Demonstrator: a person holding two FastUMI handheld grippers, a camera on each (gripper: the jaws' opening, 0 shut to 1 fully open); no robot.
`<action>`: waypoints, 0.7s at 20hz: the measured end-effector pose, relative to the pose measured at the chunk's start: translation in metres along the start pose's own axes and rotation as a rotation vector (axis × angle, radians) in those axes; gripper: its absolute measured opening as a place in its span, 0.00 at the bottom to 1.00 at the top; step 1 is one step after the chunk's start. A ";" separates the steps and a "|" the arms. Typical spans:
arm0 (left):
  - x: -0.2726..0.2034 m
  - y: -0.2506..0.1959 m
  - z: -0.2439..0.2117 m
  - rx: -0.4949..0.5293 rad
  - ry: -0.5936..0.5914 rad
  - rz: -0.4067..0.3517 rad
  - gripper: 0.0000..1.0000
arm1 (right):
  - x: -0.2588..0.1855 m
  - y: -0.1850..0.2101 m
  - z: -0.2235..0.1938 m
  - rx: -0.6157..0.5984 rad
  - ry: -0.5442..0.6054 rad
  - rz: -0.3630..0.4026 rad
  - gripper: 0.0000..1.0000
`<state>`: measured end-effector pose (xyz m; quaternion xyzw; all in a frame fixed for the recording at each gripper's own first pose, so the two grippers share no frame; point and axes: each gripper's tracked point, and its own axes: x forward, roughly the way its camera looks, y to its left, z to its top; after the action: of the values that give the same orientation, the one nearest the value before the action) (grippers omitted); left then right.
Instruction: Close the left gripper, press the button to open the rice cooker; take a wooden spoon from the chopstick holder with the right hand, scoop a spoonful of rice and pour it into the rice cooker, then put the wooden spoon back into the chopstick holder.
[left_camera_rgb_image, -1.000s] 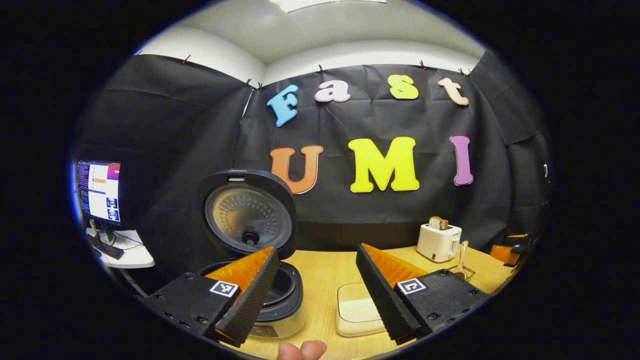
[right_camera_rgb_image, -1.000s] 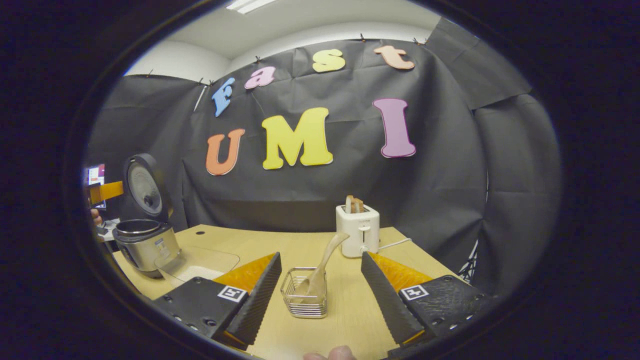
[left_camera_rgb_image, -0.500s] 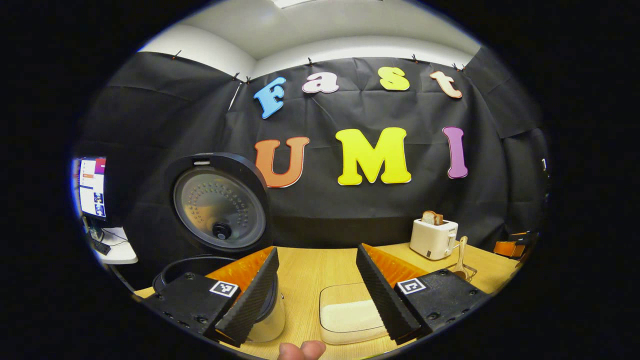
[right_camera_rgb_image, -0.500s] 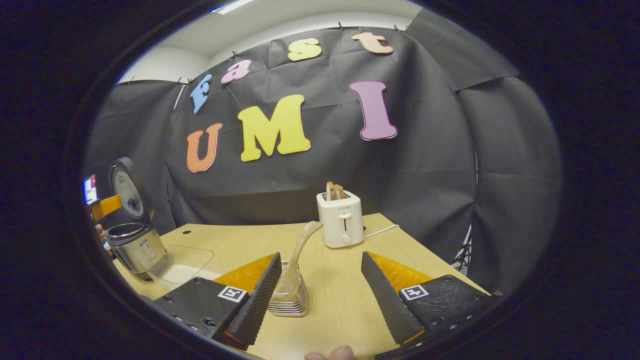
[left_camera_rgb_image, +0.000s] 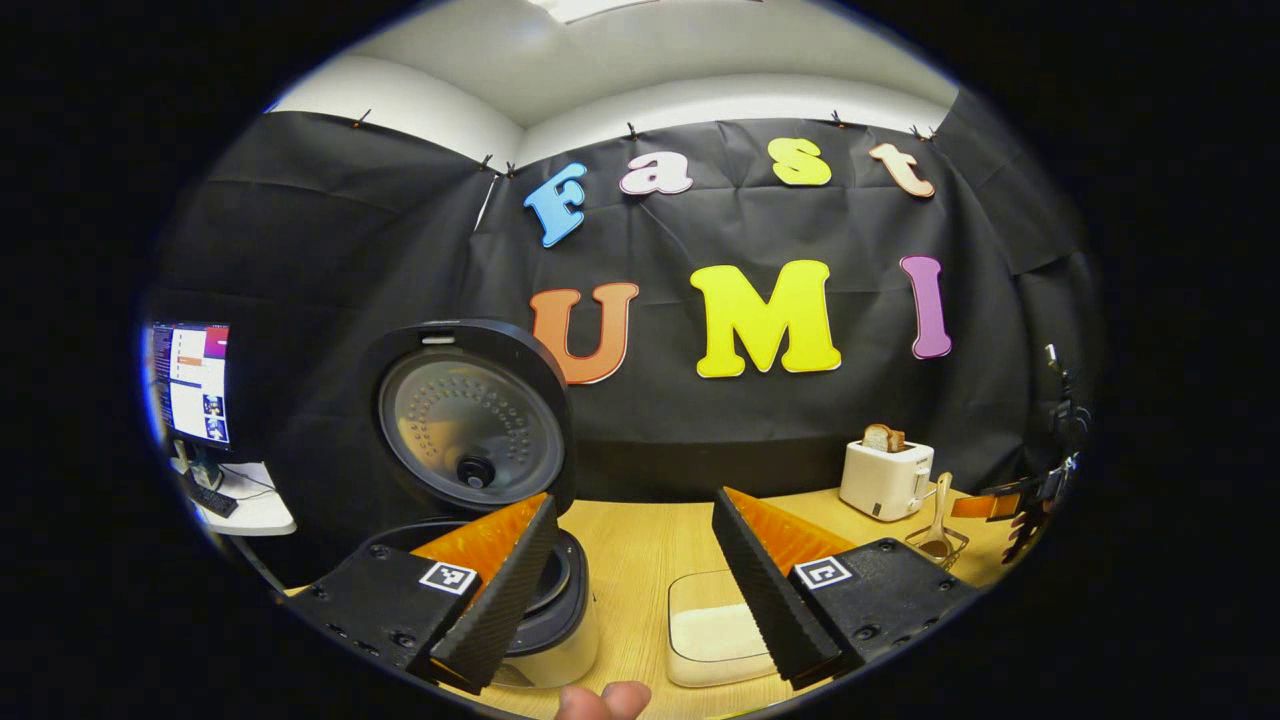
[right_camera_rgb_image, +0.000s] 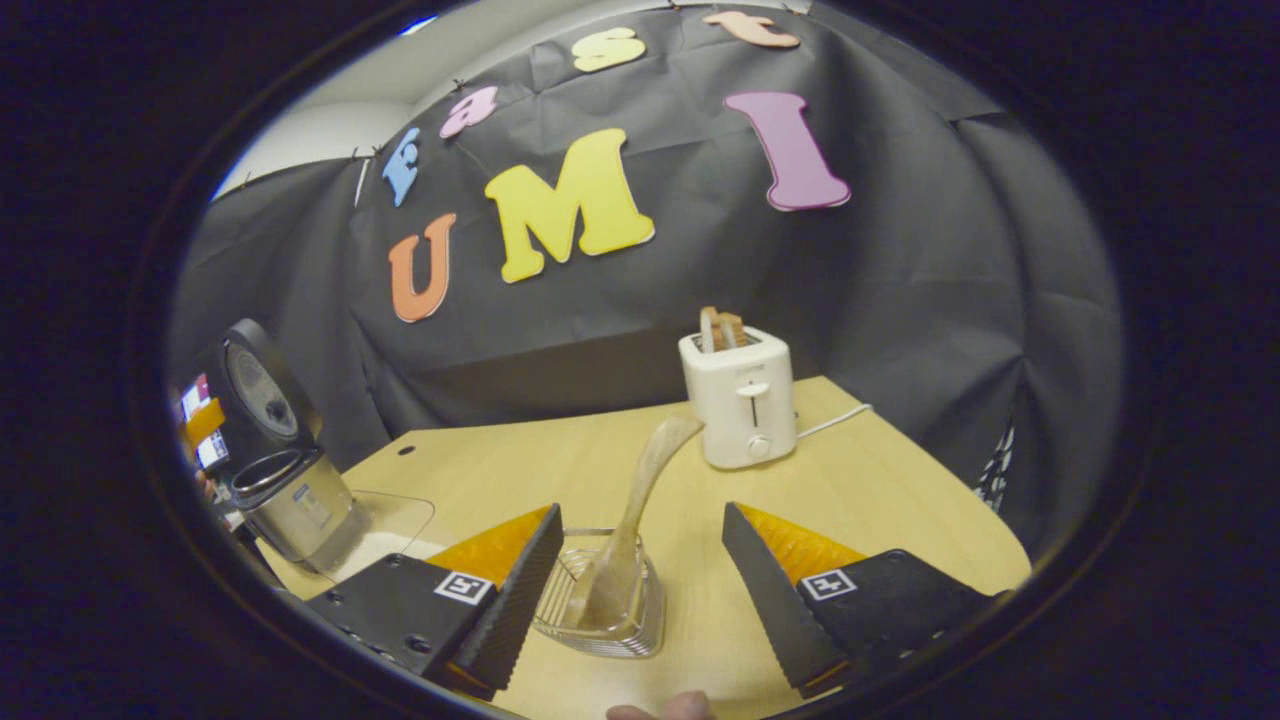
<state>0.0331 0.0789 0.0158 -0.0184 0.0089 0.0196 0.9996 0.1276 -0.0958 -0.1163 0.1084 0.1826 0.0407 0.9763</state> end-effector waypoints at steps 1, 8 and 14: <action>0.000 0.002 -0.002 -0.004 0.003 0.001 0.99 | 0.011 -0.001 0.002 0.014 0.011 0.007 0.96; 0.001 0.023 -0.012 0.058 0.009 0.048 0.99 | 0.070 0.003 -0.001 0.173 0.096 0.088 0.93; 0.005 0.022 -0.019 0.045 0.028 0.029 0.99 | 0.084 0.005 -0.013 0.177 0.142 0.098 0.37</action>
<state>0.0369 0.1000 -0.0036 0.0040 0.0238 0.0337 0.9991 0.2008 -0.0783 -0.1562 0.1996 0.2485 0.0799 0.9445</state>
